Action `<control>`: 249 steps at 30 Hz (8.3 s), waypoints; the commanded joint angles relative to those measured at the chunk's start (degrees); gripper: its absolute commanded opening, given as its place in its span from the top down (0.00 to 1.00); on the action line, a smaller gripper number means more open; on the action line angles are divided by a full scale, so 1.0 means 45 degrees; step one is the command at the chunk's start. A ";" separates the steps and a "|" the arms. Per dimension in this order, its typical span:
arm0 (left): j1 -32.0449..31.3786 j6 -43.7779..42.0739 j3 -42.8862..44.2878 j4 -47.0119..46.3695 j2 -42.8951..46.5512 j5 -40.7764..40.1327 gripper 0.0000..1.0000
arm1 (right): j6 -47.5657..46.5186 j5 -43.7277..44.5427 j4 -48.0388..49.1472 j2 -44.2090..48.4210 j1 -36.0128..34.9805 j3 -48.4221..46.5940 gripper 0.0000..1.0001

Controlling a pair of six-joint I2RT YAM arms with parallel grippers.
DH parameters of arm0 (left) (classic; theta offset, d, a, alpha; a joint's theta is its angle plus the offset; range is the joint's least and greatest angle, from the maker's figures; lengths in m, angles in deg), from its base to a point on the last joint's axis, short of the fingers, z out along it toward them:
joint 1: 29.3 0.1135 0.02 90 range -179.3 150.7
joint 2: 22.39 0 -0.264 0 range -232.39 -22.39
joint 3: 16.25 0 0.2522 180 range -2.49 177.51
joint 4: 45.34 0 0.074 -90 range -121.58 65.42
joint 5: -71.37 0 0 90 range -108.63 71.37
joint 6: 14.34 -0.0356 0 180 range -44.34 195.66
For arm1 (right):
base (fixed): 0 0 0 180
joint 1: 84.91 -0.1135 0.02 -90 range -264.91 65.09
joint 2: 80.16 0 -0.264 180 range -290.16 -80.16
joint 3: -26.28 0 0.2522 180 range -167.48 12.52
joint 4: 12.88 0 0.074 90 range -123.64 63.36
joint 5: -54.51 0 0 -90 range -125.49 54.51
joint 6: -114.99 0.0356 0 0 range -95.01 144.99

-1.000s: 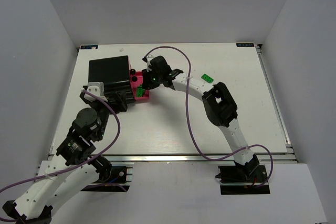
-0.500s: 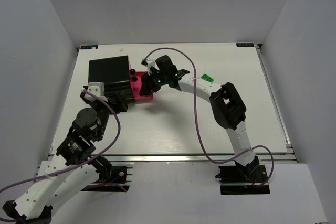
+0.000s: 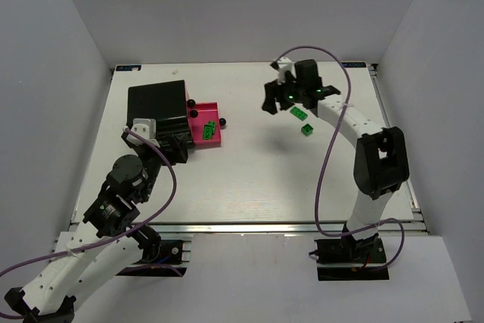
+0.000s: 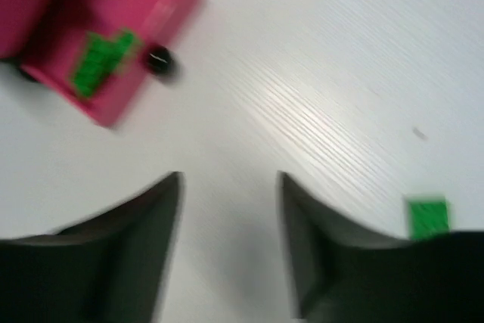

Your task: Sort the legos into containers by color

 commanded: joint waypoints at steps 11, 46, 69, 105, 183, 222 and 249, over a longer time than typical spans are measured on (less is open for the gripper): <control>0.0084 -0.0132 0.0050 -0.0281 -0.0193 0.1063 0.06 | -0.5420 0.3425 -0.3939 -0.0114 0.3351 0.1061 0.11; 0.0084 -0.0190 -0.0066 -0.0320 0.0041 0.0655 0.06 | -0.6302 -0.2977 -0.6637 -0.0858 0.1090 -0.1320 0.97; 0.0084 -0.0346 -0.0555 -0.0437 0.0237 -0.0715 0.06 | -0.1730 -0.0208 -0.2184 -0.6385 -0.3601 -0.8588 0.80; -0.0756 0.6469 1.5674 0.2180 -2.1089 0.5767 0.32 | -0.2173 -0.5033 -0.1732 0.4711 0.6106 0.3560 0.11; -0.0639 0.1626 -0.0067 0.2805 0.1565 0.3485 0.02 | 0.2974 -0.1206 -0.2267 -0.5507 -0.2487 -0.7769 0.87; -0.0639 0.1763 -0.0067 0.2903 0.1995 0.3113 0.02 | 0.3704 0.1881 -0.0228 -0.5408 -0.2078 -0.6285 1.00; -0.0639 0.1743 -0.0086 0.2825 0.2092 0.3192 0.02 | 0.2469 0.1982 -0.1637 -0.7753 -0.2839 -0.6968 0.90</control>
